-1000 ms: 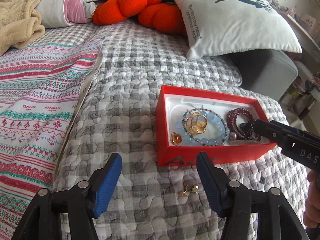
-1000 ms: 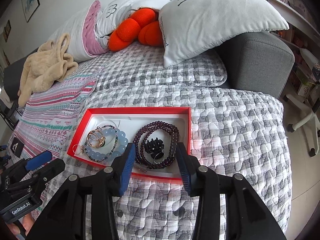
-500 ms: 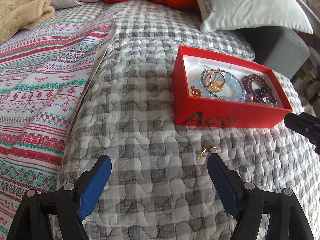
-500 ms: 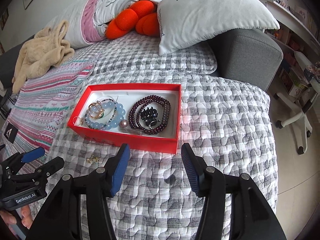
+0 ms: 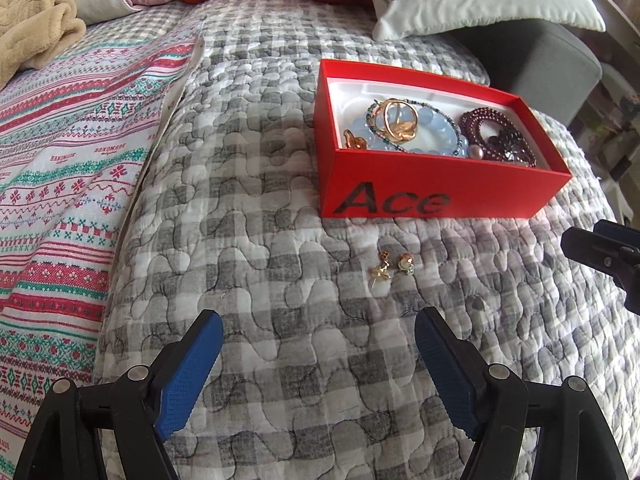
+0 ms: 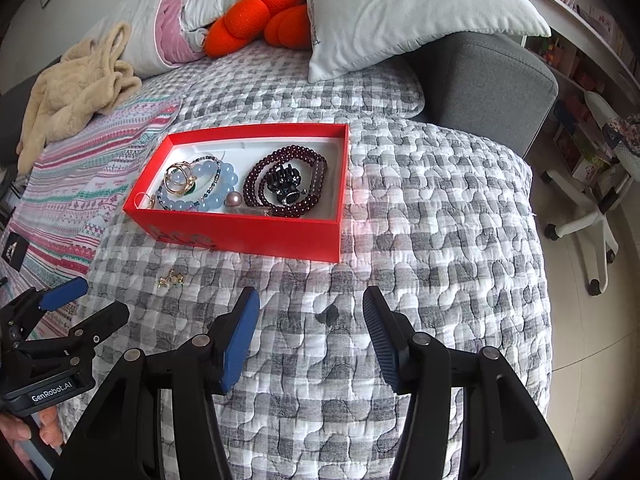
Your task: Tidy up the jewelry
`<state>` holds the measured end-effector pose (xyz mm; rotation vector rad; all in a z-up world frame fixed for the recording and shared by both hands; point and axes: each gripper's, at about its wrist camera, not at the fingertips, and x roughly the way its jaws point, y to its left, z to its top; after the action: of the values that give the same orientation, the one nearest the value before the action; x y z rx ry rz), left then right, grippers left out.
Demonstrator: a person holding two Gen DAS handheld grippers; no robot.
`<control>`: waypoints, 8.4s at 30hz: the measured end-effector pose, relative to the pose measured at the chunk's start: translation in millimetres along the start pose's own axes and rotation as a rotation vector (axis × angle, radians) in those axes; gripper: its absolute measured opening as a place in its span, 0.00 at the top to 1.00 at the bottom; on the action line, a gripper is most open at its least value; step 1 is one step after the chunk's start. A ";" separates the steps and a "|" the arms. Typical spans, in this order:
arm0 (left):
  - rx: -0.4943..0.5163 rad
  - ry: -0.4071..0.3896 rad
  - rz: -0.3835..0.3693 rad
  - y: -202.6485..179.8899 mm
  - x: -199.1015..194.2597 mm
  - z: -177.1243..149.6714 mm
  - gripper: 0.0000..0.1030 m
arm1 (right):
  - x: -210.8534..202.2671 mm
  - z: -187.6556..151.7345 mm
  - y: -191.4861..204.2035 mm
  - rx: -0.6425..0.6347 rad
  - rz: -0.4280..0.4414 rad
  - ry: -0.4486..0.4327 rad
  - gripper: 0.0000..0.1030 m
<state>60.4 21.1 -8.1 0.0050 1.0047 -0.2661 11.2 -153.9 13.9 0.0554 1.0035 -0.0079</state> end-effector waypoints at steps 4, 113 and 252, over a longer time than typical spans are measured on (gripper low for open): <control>0.063 -0.006 -0.039 -12.0 1.7 -3.3 0.24 | 3.8 -2.3 -3.5 0.000 -0.007 0.014 0.45; -0.018 -0.273 -0.141 -40.2 -8.7 61.5 0.94 | -7.2 42.7 -3.0 0.025 0.117 -0.188 0.90; -0.045 -0.075 0.225 -28.7 -44.0 -15.7 0.01 | -25.6 -34.5 9.0 -0.019 -0.117 0.026 0.06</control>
<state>18.6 4.9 23.5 0.0663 0.9260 -0.0371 -31.4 -143.7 17.4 -0.0209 1.0317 -0.1046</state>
